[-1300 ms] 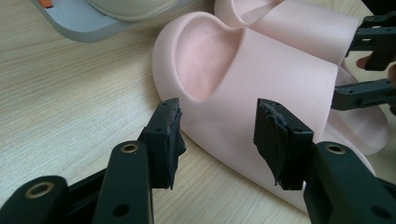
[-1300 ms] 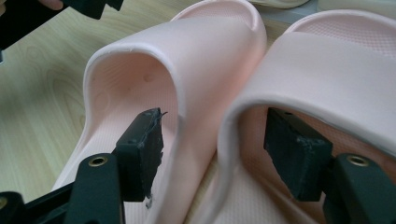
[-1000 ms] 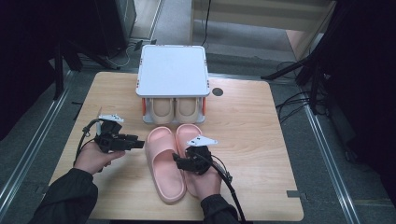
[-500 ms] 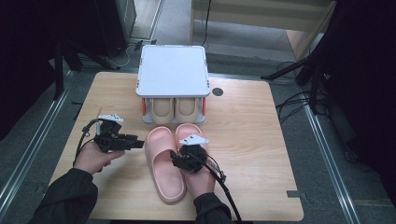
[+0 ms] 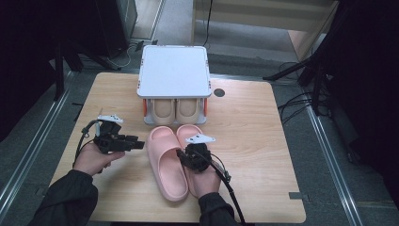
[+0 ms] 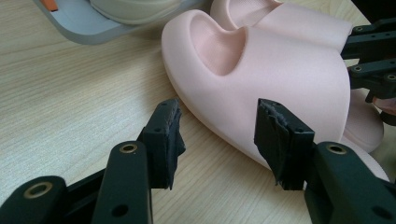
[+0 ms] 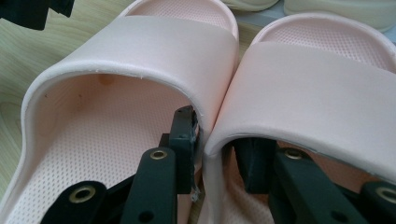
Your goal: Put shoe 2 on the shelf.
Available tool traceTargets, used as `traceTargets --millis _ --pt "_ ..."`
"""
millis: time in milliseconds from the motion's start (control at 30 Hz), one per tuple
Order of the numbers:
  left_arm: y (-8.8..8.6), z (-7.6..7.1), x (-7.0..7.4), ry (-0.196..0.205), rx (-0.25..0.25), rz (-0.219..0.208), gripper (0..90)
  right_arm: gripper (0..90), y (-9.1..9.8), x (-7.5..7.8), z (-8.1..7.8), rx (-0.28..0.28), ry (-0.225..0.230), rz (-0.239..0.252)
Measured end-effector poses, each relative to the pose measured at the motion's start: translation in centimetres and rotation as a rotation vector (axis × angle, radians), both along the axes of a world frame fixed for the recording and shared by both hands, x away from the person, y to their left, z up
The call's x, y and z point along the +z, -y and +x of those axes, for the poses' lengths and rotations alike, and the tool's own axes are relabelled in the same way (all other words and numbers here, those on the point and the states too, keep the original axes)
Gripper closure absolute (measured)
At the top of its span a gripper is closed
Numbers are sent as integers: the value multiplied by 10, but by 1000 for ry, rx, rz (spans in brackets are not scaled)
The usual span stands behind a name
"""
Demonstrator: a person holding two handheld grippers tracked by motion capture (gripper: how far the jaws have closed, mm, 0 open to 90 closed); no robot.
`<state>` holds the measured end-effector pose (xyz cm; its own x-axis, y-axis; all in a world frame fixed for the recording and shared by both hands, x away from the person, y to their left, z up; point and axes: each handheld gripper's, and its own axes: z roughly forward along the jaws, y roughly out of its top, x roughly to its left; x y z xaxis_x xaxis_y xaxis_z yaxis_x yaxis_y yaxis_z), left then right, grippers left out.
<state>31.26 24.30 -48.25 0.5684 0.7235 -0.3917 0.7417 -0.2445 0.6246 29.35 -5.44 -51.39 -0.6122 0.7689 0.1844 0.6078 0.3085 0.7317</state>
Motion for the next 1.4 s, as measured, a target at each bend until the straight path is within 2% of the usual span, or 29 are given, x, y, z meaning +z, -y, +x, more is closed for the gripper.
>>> traceTargets --millis 267,367,400,433,500,567,600,633,667,700,733,767,800,833,933,1033,1067,1100,1200,1300,1400 --pt "-2 0 0 2 5 -1 499 777 10 5 -1 4 -3 11" --pt "-3 0 1 4 9 -3 498 780 17 7 0 28 5 10" --pt "-3 0 1 7 8 -3 498 780 20 7 0 33 3 19" --pt "-4 0 2 7 11 -6 498 780 26 10 2 65 4 38" --pt "-5 0 2 7 14 -6 498 780 29 11 2 78 5 42" --pt "-6 0 2 9 17 -9 497 780 33 16 4 132 11 42" --pt "-9 0 3 15 19 -8 497 779 37 20 5 208 20 42" --pt "-9 0 3 15 19 -8 496 779 38 23 5 249 16 42" --pt "-10 0 3 15 23 -10 496 779 38 23 5 249 16 42" --pt "-12 0 3 15 27 -13 494 779 39 25 5 291 17 46" --pt "-14 0 4 16 35 -14 493 779 39 30 5 371 20 50" --pt "-16 0 4 18 37 -11 491 778 39 32 5 414 25 49" --pt "-16 0 4 18 37 -11 489 778 39 32 5 414 25 49" --pt "-19 0 4 20 41 -4 485 777 37 38 5 483 20 47" --pt "-22 0 3 15 38 3 469 778 35 44 7 513 20 39" --pt "-26 -1 1 17 48 13 453 779 33 55 9 618 21 48" --pt "-28 -1 1 18 47 15 453 779 33 55 9 618 21 48" --pt "-30 -2 0 20 51 18 442 777 32 61 11 656 19 46" --pt "-32 -3 0 23 60 17 434 778 31 67 14 671 16 48" --pt "-36 -6 0 18 66 20 428 777 31 79 20 709 5 87" --pt "-37 -8 0 17 70 22 426 777 31 86 22 716 18 87"
